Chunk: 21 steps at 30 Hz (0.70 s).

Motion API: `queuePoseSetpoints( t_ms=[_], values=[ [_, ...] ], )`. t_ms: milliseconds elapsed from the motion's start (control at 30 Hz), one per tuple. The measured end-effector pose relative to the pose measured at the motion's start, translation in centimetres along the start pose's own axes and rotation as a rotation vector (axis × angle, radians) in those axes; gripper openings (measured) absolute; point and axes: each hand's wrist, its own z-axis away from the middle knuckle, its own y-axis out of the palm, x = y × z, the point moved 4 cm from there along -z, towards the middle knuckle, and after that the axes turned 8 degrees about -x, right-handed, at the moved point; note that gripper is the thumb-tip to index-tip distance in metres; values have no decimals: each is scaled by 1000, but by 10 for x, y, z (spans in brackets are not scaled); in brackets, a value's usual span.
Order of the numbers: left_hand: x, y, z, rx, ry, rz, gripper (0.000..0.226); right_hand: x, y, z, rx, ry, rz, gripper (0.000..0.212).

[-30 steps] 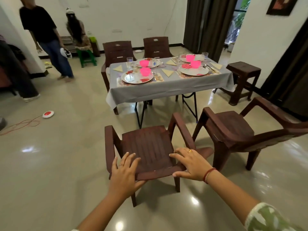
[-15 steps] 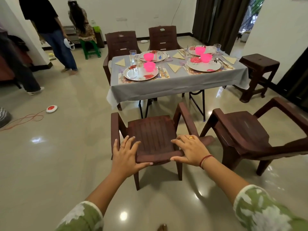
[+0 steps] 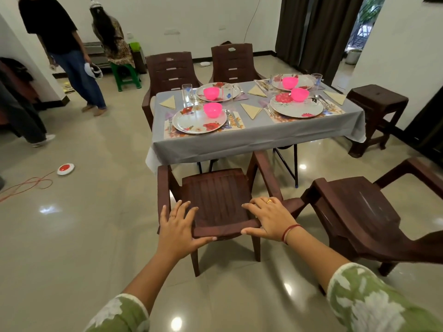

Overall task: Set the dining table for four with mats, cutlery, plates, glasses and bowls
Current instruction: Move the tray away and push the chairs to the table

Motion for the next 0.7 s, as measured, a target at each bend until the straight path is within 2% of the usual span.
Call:
queuePoseSetpoints(
  t_ms=[267,400,467,600,700],
  values=[
    [0,9,-29,-1,3,-13,99,-22,5,-25,-18,-25,2,92],
    [-1,9,-37,57,-21,-7,112,-30,4,-29,-35,-41,-28,95],
    [-5,5,-35,79,-68,-4,115,-30,-3,-24,-48,-38,-124,93],
    [-64,-13,-20,-122,-86,159,103,-45,-30,20,-307,-31,-280,77],
    [-164,-16,-9,-233,-4,288,90,-91,-53,82,-513,-16,-298,62]
  ],
)
